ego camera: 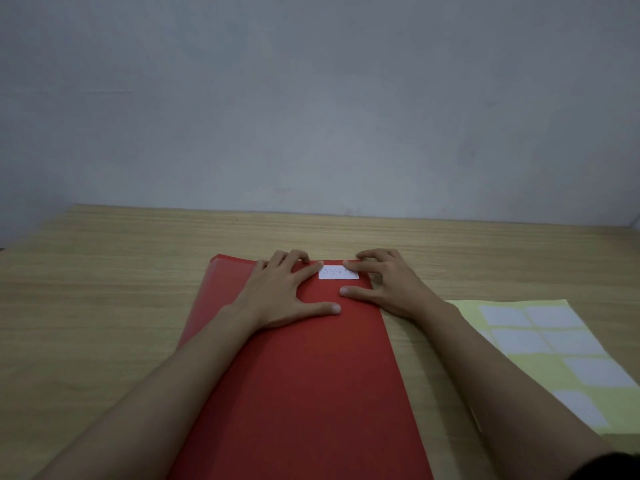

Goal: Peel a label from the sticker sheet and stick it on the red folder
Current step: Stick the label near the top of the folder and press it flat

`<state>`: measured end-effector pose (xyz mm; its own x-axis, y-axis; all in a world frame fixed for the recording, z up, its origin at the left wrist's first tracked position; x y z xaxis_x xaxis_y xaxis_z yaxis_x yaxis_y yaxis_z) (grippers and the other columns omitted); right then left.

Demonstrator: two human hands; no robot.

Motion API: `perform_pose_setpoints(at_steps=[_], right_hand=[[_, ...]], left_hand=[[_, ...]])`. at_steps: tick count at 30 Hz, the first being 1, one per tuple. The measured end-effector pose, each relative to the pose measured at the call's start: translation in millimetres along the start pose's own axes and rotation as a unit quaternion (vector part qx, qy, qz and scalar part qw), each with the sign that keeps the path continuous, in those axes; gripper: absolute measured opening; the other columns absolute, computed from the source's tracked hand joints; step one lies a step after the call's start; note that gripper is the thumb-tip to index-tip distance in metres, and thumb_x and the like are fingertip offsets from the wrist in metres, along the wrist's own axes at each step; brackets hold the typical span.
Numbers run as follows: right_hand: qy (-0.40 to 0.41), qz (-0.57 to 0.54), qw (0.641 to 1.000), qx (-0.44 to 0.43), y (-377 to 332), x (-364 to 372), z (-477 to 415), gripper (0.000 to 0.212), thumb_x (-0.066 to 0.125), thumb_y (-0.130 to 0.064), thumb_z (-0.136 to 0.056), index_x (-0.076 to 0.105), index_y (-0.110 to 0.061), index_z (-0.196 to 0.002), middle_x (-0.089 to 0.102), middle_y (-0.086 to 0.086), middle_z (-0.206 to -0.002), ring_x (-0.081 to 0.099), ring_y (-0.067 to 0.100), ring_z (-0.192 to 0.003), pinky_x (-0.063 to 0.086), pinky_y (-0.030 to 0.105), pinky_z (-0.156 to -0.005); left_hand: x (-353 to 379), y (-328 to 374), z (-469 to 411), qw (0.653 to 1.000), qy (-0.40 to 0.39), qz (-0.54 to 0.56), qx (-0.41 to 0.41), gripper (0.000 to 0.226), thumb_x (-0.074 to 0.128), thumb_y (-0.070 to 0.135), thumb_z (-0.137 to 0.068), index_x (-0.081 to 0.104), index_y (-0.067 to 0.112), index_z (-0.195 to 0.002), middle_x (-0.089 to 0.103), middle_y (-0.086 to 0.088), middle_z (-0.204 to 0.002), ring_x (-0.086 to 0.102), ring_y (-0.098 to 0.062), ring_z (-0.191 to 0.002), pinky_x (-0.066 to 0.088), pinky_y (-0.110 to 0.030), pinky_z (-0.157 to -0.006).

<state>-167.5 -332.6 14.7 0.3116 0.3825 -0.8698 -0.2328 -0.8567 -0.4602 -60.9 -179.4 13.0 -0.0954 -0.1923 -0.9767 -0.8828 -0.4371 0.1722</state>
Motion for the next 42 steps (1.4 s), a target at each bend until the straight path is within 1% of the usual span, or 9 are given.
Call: perform_pose_setpoints(at_steps=[5, 11, 16, 20, 22, 26, 30, 37, 42], right_hand=[[0.045, 0.029, 0.999, -0.005, -2, -1, 9, 0.061, 0.066, -0.055, -0.073, 0.063, -0.016, -0.120, 0.059, 0.001, -0.126, 0.037, 0.017, -0.123, 0.026, 0.020, -0.103], [0.080, 0.024, 0.996, -0.028, -5, 0, 17, 0.054, 0.065, -0.056, -0.072, 0.072, -0.014, -0.105, 0.067, 0.003, -0.110, 0.046, 0.022, -0.114, 0.032, 0.022, -0.096], [0.088, 0.022, 0.995, -0.039, -8, 0, 21, 0.039, 0.069, -0.045, -0.076, 0.073, -0.015, -0.101, 0.067, 0.002, -0.108, 0.048, 0.020, -0.112, 0.035, 0.022, -0.094], [0.069, 0.016, 0.997, -0.027, -7, 1, 21, 0.044, 0.065, -0.051, -0.077, 0.069, -0.021, -0.108, 0.065, 0.002, -0.113, 0.048, 0.019, -0.114, 0.036, 0.026, -0.098], [0.050, 0.023, 0.998, -0.031, -9, 5, 21, 0.055, 0.050, -0.064, -0.077, 0.062, -0.030, -0.118, 0.061, 0.000, -0.121, 0.047, 0.018, -0.118, 0.035, 0.034, -0.105], [-0.026, 0.069, 0.997, -0.029, -14, 17, 20, 0.058, 0.022, -0.069, -0.080, 0.033, -0.052, -0.135, 0.031, -0.008, -0.152, 0.022, 0.014, -0.141, 0.015, 0.051, -0.116], [-0.067, 0.091, 0.994, -0.008, -15, 21, 16, 0.050, 0.031, -0.059, -0.090, 0.020, -0.055, -0.139, 0.011, -0.010, -0.159, 0.004, 0.015, -0.147, 0.004, 0.054, -0.117], [-0.072, 0.099, 0.992, 0.024, -14, 24, 7, 0.053, 0.032, -0.063, -0.087, 0.023, -0.052, -0.138, 0.011, -0.011, -0.159, 0.003, 0.013, -0.147, 0.001, 0.056, -0.117], [-0.037, 0.086, 0.995, 0.031, -15, 20, 7, 0.057, 0.039, -0.061, -0.086, 0.033, -0.040, -0.139, 0.020, -0.010, -0.157, 0.009, 0.014, -0.146, 0.006, 0.053, -0.117]], left_hand=[[2, 6, 1, 0.999, 0.006, -0.033, -0.016, 0.099, 0.015, 0.090, -0.057, 0.029, 0.037, -0.140, 0.034, 0.010, -0.141, 0.032, -0.014, -0.128, 0.028, -0.039, -0.104], [10, 15, 10, 0.999, -0.004, -0.020, -0.047, 0.074, 0.027, 0.074, -0.080, 0.024, 0.035, -0.143, 0.022, 0.003, -0.155, 0.017, -0.016, -0.143, 0.021, -0.041, -0.110], [6, 18, 14, 0.999, 0.004, -0.009, -0.053, 0.089, 0.013, 0.081, -0.067, 0.031, 0.034, -0.141, 0.025, 0.000, -0.155, 0.019, -0.022, -0.144, 0.023, -0.042, -0.111], [1, 23, 19, 0.999, 0.017, -0.004, -0.051, 0.086, 0.022, 0.080, -0.070, 0.041, 0.029, -0.136, 0.033, 0.000, -0.152, 0.025, -0.023, -0.142, 0.027, -0.039, -0.112], [0, 24, 20, 0.998, 0.016, 0.007, -0.057, 0.075, 0.036, 0.073, -0.078, 0.042, 0.027, -0.136, 0.033, 0.001, -0.152, 0.024, -0.022, -0.142, 0.026, -0.039, -0.112], [-1, 25, 21, 0.998, 0.017, 0.008, -0.058, 0.076, 0.039, 0.071, -0.078, 0.039, 0.025, -0.138, 0.032, 0.002, -0.153, 0.022, -0.020, -0.143, 0.025, -0.038, -0.113], [-1, 24, 22, 0.998, 0.008, 0.013, -0.061, 0.087, 0.042, 0.077, -0.071, 0.036, 0.024, -0.140, 0.031, 0.003, -0.153, 0.022, -0.019, -0.143, 0.025, -0.039, -0.113], [5, 20, 19, 0.998, 0.015, 0.012, -0.052, 0.108, 0.023, 0.090, -0.055, 0.031, 0.027, -0.142, 0.028, 0.007, -0.154, 0.020, -0.015, -0.143, 0.020, -0.037, -0.116], [8, 17, 16, 0.999, 0.013, 0.010, -0.051, 0.109, 0.019, 0.090, -0.054, 0.027, 0.029, -0.143, 0.024, 0.010, -0.155, 0.017, -0.014, -0.144, 0.017, -0.038, -0.116]])
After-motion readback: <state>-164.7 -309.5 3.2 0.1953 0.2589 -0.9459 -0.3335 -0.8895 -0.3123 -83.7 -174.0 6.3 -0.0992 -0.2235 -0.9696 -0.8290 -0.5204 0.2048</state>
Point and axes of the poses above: each hand's wrist, its own z-axis away from the middle knuckle, its own x-axis out of the palm, y = z × x, the point moved 5 cm from there along -z, towards the middle knuckle
